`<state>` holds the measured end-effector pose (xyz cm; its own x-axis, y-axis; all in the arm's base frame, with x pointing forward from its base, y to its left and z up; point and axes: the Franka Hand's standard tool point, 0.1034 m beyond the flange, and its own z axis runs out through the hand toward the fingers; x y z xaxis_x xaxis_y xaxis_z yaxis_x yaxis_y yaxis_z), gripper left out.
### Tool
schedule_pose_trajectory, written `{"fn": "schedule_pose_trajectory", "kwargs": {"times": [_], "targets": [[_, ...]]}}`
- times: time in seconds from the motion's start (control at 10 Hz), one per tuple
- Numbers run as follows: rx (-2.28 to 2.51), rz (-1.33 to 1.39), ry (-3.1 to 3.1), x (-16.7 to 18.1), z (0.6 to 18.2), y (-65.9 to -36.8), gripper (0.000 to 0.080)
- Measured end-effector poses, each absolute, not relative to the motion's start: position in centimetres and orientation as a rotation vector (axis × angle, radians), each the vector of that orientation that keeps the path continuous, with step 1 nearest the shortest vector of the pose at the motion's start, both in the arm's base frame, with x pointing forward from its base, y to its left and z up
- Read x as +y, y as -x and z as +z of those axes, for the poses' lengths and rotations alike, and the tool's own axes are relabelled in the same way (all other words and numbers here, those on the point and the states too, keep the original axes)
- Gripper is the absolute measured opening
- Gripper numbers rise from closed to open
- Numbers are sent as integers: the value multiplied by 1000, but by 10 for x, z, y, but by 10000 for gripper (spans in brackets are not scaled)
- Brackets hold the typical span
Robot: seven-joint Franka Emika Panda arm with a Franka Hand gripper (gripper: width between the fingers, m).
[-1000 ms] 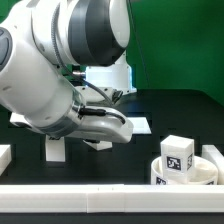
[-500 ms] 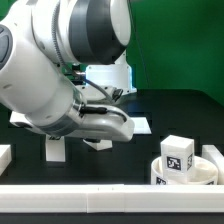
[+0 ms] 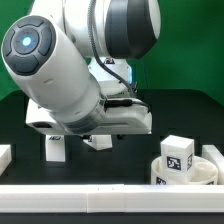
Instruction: Assemble stool
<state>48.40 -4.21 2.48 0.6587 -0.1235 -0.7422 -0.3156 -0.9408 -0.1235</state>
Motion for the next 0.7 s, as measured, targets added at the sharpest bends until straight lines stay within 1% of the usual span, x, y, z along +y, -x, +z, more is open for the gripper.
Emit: {"fn": "schedule_pose_trajectory", "kwargs": {"times": [0.1, 0.2, 0.4, 0.5, 0.7], "targets": [[208, 1147, 2651, -45, 25, -482, 630], [-63, 1142, 2666, -43, 27, -482, 647], [-355, 1157, 2650, -35, 28, -479, 649], [-380, 1141, 2643, -32, 25, -478, 649], [-341, 1115, 2652, -40, 23, -478, 649]]}}
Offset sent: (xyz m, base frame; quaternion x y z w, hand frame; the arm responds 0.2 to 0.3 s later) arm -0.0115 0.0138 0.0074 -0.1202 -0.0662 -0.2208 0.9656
